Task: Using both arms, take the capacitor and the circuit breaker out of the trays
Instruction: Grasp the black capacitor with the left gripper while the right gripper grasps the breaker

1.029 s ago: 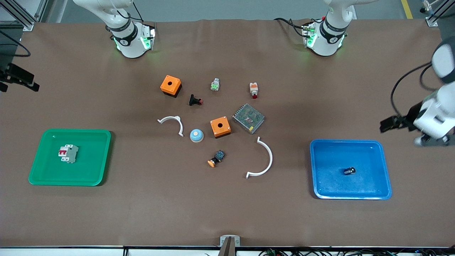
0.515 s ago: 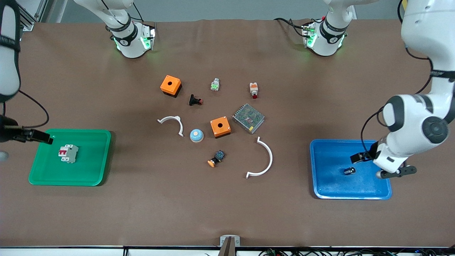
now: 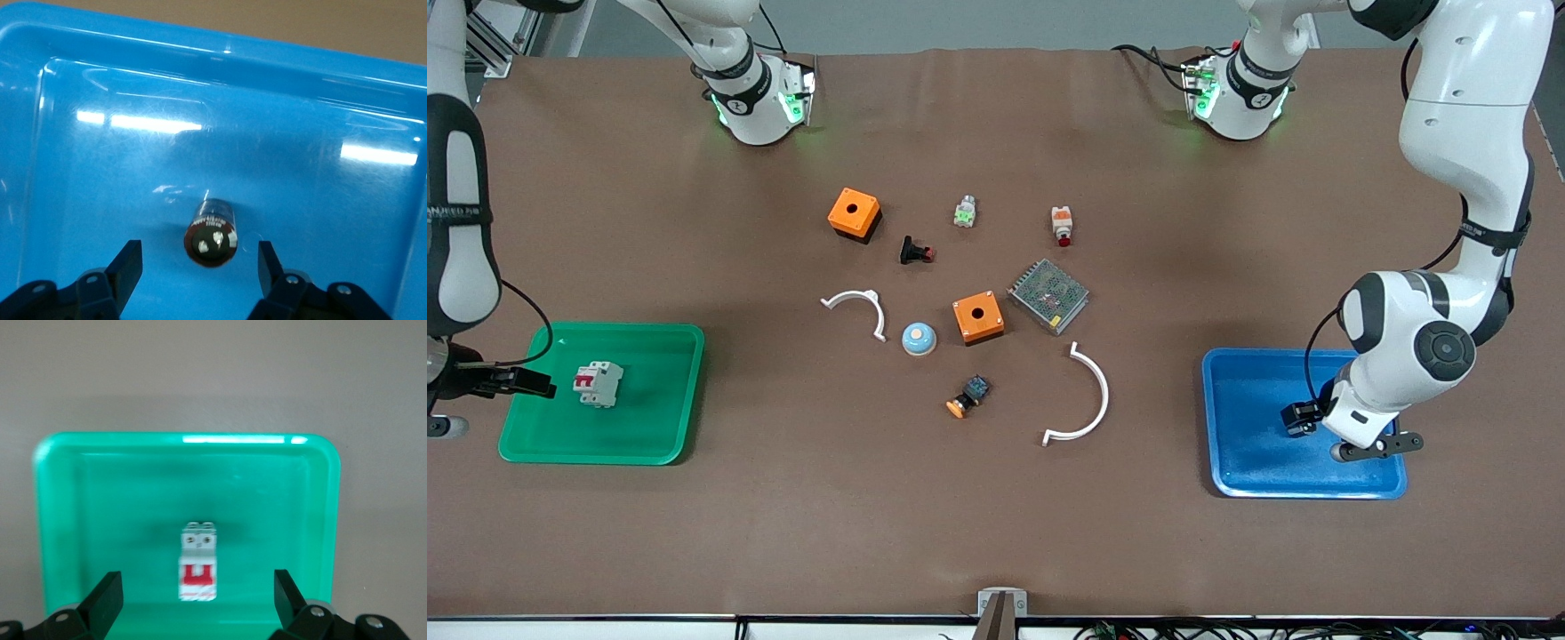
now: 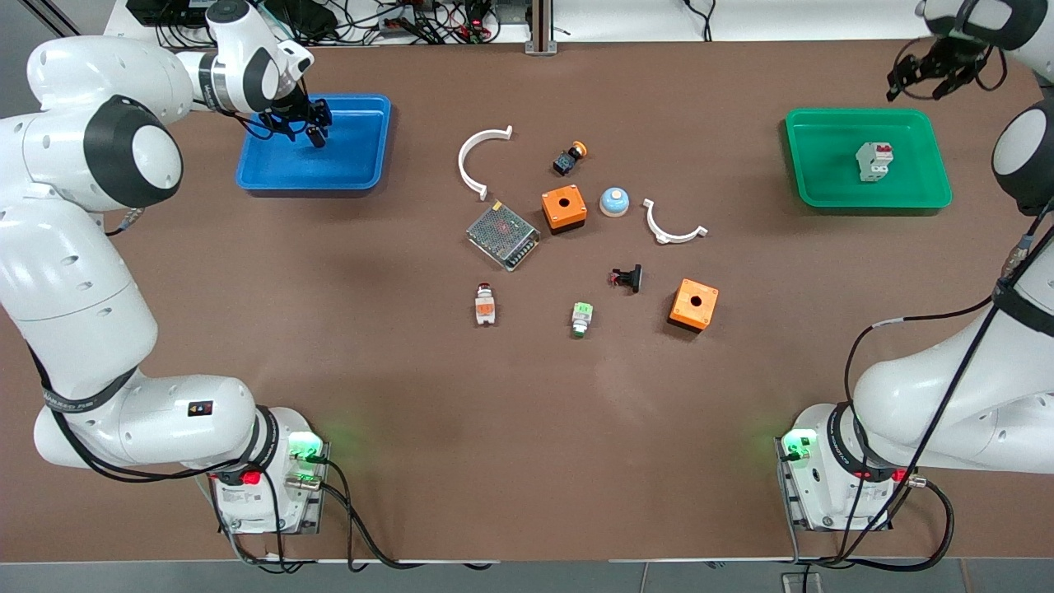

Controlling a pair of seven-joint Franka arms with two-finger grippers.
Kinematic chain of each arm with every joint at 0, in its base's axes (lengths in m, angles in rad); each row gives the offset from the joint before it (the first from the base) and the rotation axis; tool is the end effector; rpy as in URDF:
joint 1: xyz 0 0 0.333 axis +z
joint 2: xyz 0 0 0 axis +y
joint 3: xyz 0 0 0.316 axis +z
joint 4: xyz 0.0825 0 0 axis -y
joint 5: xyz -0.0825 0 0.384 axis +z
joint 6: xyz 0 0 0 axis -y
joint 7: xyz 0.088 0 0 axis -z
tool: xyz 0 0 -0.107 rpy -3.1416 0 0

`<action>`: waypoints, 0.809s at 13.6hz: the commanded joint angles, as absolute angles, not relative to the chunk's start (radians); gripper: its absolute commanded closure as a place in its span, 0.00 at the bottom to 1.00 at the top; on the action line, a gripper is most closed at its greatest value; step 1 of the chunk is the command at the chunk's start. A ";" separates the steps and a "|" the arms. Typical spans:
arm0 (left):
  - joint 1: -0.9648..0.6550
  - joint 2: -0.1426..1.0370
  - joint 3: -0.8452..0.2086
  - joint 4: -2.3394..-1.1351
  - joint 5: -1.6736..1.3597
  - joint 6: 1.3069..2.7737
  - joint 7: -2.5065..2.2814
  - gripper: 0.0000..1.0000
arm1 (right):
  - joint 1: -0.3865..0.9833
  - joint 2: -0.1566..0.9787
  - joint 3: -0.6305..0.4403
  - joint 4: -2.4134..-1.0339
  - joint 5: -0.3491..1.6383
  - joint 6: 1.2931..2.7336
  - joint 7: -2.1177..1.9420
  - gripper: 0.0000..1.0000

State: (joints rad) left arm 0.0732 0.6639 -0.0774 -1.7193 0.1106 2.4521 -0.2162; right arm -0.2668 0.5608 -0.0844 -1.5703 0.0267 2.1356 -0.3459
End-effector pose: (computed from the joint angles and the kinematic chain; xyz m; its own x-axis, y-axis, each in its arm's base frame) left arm 0.6790 0.0024 0.2095 0.9864 0.1458 0.0755 0.1472 -0.9890 -0.0127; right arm 0.6563 -0.2304 0.3170 1.0000 -0.0065 -0.0013 -0.0065 -0.9997 0.0231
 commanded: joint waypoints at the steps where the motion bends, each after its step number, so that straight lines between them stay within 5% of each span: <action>1: 0.074 0.699 -0.078 -1.672 0.132 2.459 -0.232 0.37 | -0.287 0.578 -0.067 -1.647 0.029 2.232 -0.373 0.00; 5: 0.074 0.707 -0.078 -1.669 0.126 2.459 -0.235 0.59 | -0.287 0.578 -0.060 -1.735 0.037 2.315 -0.373 0.00; 9: 0.069 0.704 -0.078 -1.657 0.126 2.459 -0.275 0.99 | -0.285 0.578 -0.055 -1.796 0.040 2.385 -0.394 0.00; 11: 0.069 0.677 -0.078 -1.663 0.138 2.444 -0.279 1.00 | -0.288 0.581 -0.054 -1.809 0.040 2.414 -0.406 0.00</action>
